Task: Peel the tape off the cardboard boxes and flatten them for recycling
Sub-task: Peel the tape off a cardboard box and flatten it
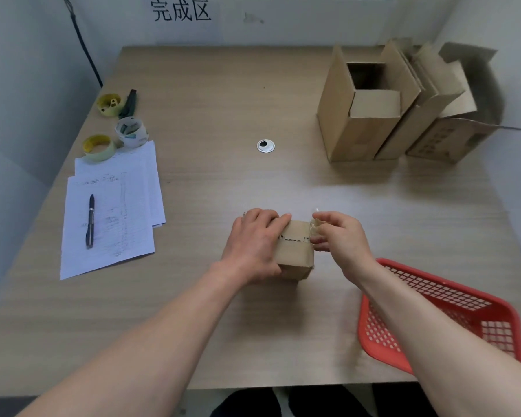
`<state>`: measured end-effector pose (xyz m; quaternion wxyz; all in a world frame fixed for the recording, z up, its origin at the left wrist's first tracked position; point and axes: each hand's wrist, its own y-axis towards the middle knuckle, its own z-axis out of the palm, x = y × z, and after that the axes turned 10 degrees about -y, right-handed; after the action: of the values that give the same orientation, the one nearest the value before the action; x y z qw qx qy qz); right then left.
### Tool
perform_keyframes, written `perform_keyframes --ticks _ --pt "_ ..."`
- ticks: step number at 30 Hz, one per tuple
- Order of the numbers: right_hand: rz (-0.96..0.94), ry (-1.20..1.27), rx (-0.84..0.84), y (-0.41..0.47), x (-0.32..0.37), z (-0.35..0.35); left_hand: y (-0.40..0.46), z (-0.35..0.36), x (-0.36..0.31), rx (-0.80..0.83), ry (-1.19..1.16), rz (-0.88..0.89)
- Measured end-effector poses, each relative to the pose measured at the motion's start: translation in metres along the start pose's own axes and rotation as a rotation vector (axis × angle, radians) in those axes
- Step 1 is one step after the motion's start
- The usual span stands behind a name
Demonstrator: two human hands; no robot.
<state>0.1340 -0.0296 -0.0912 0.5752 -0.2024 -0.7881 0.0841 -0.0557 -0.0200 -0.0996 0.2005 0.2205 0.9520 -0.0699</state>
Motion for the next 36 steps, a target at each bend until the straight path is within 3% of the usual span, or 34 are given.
perform_keyframes --ticks 11,17,22,27,31,36 --pt "0.045 0.189 -0.302 -0.021 -0.036 -0.047 0.009 0.019 -0.057 -0.057 -0.021 -0.026" --pt "0.039 0.111 -0.413 -0.046 -0.065 -0.097 0.007 0.043 -0.095 -0.1 -0.026 -0.018" --pt "0.112 -0.104 -0.331 -0.055 -0.1 -0.108 0.003 0.051 -0.103 -0.133 -0.003 -0.027" --pt "-0.037 -0.716 -0.242 -0.038 -0.127 -0.109 0.001 0.056 -0.104 -0.169 0.025 -0.036" --pt "-0.04 -0.749 -0.168 -0.031 -0.144 -0.105 -0.001 0.055 -0.105 -0.156 0.005 -0.06" --pt "-0.251 -0.906 -0.147 -0.034 -0.16 -0.101 -0.002 0.054 -0.107 -0.131 0.009 -0.11"
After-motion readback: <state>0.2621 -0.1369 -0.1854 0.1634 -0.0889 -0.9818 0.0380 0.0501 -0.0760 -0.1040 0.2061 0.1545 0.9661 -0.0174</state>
